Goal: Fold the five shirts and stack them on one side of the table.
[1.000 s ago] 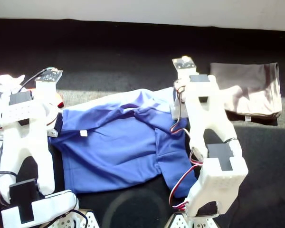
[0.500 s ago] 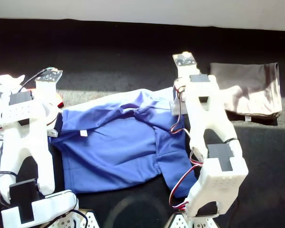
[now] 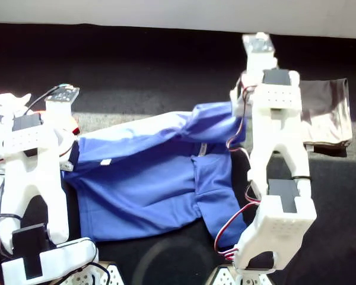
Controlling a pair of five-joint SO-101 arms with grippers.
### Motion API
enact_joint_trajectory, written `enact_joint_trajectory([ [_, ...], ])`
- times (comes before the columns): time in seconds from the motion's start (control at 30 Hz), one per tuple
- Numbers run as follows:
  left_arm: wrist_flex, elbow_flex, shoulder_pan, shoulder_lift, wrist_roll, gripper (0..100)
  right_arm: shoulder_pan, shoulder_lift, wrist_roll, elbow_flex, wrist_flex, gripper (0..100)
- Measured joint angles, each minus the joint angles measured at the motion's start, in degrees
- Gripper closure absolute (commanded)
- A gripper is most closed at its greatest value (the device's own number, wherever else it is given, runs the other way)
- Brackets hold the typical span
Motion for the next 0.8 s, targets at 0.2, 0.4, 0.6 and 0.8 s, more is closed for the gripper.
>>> enact_joint_trajectory([
  [0.2,10.2,-10.81,4.75,0.0,0.0,99,-1.41,0.0,0.62,-19.78,2.29,99.2],
  [0.4,23.03,-31.82,6.07,0.0,0.0,99,-3.16,0.0,9.05,-33.58,2.55,99.2],
  [0.6,26.73,-48.62,6.07,-3.96,-0.09,99,-3.43,0.0,12.4,-48.18,4.84,99.2],
  [0.8,26.81,-55.91,6.59,-15.82,-0.09,99,-3.43,-0.09,12.92,-65.41,11.6,99.2],
])
